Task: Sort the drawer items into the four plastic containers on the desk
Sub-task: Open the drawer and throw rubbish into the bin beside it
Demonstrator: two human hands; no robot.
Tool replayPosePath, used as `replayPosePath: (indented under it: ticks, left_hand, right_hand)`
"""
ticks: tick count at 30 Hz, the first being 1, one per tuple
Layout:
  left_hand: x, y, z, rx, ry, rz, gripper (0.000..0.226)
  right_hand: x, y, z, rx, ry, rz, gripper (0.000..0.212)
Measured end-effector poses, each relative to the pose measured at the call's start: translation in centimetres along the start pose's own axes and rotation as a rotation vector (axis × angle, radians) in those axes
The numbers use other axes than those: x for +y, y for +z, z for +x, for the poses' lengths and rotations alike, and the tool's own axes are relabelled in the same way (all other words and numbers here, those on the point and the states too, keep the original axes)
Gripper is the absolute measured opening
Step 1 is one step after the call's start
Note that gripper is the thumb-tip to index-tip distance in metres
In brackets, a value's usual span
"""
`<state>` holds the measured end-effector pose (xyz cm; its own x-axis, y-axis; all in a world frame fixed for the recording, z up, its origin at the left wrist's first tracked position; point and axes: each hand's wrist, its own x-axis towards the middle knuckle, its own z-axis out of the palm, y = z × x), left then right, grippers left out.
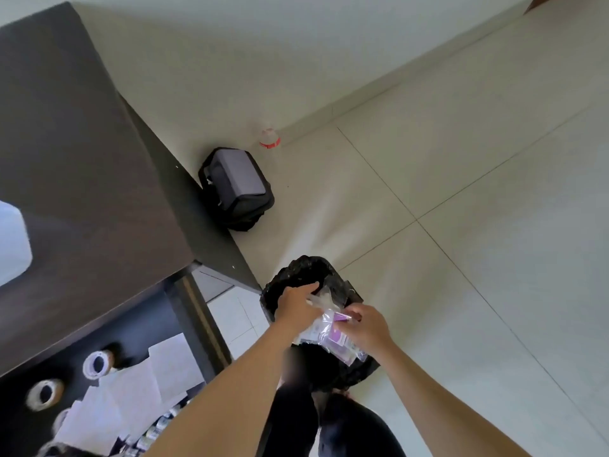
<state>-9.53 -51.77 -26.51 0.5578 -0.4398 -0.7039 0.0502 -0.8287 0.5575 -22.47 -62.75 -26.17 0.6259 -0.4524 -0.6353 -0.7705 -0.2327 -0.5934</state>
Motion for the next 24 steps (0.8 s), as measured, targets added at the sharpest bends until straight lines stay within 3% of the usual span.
replayPosePath:
  ticks: [4, 7, 9, 14, 20, 24]
  left_hand:
    - [-1.3, 1.4, 3.1, -0.057, -0.062, -0.012, 0.089]
    - [-1.6, 1.6, 3.1, -0.074, -0.064, 0.003, 0.090]
    - [-1.4, 1.3, 2.7, -0.065, -0.062, -0.025, 0.086]
    - [0.9, -0.6, -1.4, 0.012, -0.046, -0.094, 0.069]
    - [4.1, -4.3, -12.9, 0.180, 0.066, -0.191, 0.044]
    - [2.0, -7.1, -21.9, 0.401, 0.212, -0.305, 0.021]
  right_hand:
    - [2.4, 1.9, 2.3, -0.045, 0.066, 0.011, 0.019]
    - [3.3, 2.7, 2.6, -0.066, 0.110, 0.057, 0.053]
    - [3.3, 2.8, 2.4, -0.063, 0.128, 0.073, 0.063]
    - [1.3, 1.7, -0.4, -0.070, 0.136, 0.041, 0.055]
    - [-4.8, -0.7, -7.8, -0.023, 0.005, 0.162, 0.040]
    - [-9.8, -0.9, -13.9, 0.084, -0.148, 0.259, 0.021]
